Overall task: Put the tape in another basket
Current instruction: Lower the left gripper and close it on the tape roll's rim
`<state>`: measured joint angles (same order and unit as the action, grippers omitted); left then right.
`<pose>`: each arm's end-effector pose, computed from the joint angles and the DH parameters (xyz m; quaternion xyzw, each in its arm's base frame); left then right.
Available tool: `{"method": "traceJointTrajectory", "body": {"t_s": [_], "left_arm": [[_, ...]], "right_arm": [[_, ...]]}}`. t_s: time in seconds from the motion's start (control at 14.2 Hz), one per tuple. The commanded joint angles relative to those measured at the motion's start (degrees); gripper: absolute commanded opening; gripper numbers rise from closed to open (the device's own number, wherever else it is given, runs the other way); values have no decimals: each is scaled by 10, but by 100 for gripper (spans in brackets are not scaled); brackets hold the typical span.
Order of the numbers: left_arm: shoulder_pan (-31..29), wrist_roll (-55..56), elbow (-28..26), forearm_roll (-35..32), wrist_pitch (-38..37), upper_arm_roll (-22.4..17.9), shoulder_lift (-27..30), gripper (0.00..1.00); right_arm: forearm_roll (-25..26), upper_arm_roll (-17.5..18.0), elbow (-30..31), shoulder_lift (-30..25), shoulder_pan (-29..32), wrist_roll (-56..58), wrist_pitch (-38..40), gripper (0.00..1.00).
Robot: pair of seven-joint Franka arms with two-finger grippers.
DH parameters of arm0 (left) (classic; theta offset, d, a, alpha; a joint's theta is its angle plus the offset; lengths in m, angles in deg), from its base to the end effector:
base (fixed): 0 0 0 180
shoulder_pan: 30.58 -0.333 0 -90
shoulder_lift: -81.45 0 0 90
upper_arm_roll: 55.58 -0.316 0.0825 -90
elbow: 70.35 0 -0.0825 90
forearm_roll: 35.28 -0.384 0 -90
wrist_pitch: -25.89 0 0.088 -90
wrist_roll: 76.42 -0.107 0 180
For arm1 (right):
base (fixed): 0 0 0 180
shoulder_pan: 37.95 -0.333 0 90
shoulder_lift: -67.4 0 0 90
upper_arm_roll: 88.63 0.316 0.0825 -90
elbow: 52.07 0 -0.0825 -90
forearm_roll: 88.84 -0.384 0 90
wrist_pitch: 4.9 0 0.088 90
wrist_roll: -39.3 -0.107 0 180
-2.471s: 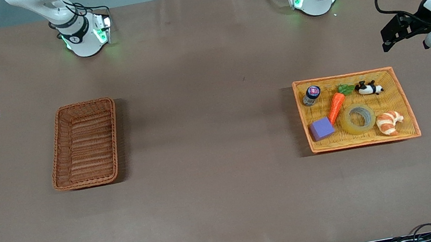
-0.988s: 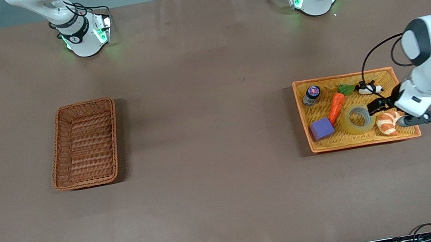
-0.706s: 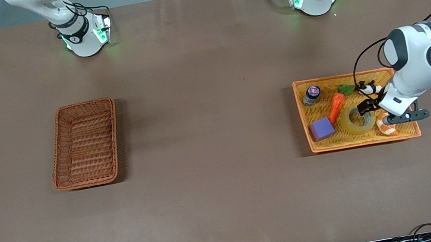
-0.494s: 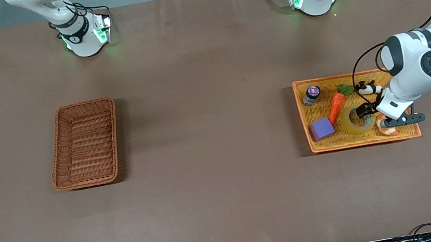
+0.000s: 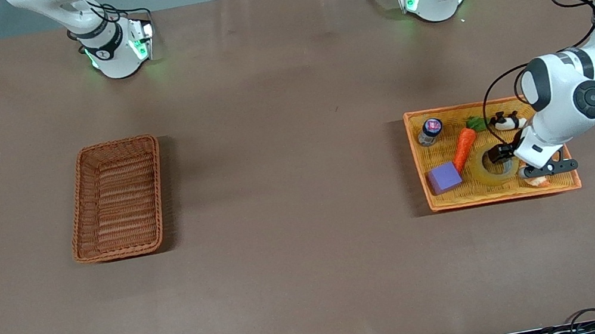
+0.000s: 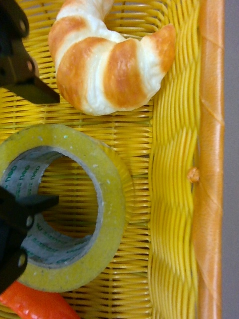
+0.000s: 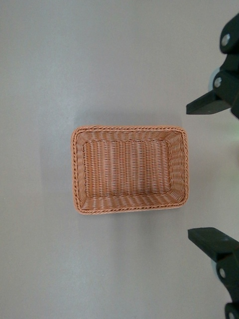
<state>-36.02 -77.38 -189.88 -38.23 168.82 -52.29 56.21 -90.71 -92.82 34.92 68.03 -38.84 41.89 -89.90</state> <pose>0.5825 0.0217 0.2082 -0.9998 0.0079 0.0156 0.0025 0.5485 -0.0276 0.6356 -0.9996 0.0052 0.0220 0.0170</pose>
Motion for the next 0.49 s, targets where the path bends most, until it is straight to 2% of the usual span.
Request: {"method": "traceJointTrajectory", "body": {"t_s": [0.0,0.14,0.28,0.42], "left_arm": [[-3,-5,2,-8,3,1,8,17],[-3,-4,5,-8,-3,1,29,3],[3,1,10,-8,-24,5,65,1],[4,-2,38,-8,-92,8,107,1]], "right_arm": [[1,3,8,-5,4,2,-5,100],[1,3,8,-5,4,2,-5,100],[1,3,8,-5,4,2,-5,100],[1,3,8,-5,4,2,-5,100]]}}
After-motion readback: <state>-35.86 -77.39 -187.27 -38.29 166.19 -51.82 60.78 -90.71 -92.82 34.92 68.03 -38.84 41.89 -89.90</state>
